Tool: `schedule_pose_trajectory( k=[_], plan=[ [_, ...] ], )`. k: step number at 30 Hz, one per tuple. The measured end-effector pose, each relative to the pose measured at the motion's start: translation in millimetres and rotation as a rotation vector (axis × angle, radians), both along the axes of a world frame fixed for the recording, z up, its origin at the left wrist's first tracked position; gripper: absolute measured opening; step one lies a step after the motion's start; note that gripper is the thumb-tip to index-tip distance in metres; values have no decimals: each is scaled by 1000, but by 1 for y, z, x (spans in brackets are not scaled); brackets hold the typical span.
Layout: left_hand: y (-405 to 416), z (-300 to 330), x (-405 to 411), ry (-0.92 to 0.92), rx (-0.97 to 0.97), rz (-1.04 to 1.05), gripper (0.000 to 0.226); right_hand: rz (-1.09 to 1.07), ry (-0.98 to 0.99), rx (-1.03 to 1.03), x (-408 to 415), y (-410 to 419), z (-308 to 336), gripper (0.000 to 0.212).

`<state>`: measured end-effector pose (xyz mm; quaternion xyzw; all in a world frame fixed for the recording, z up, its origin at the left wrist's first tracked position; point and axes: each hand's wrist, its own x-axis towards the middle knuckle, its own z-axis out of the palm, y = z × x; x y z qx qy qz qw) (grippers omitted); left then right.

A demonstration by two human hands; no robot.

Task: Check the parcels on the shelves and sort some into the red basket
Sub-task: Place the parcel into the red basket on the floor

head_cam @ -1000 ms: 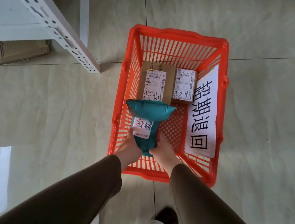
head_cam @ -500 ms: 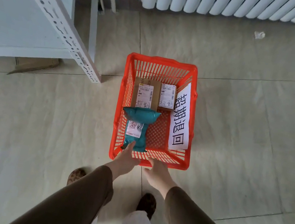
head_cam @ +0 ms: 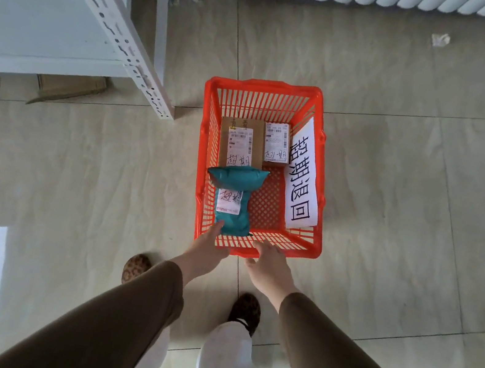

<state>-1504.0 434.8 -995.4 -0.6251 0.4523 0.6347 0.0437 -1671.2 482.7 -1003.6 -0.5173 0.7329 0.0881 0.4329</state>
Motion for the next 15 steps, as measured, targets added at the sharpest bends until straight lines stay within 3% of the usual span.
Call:
schedule_pose_trajectory(
  k=[3, 6, 9, 15],
  plan=[
    [-7, 45, 18, -27, -48, -7, 56, -32, -46, -19, 13, -12, 39, 33],
    [-19, 110, 38, -102, -70, 17, 67, -67, -119, -82, 30, -31, 98, 38],
    [-30, 175, 66, -154, -136, 52, 76, -37, -189, -182, 50, -60, 178, 42],
    [-51, 330, 126, -115, -345, 221, 69, 86, -255, -263, 109, -121, 350, 45]
  ],
)
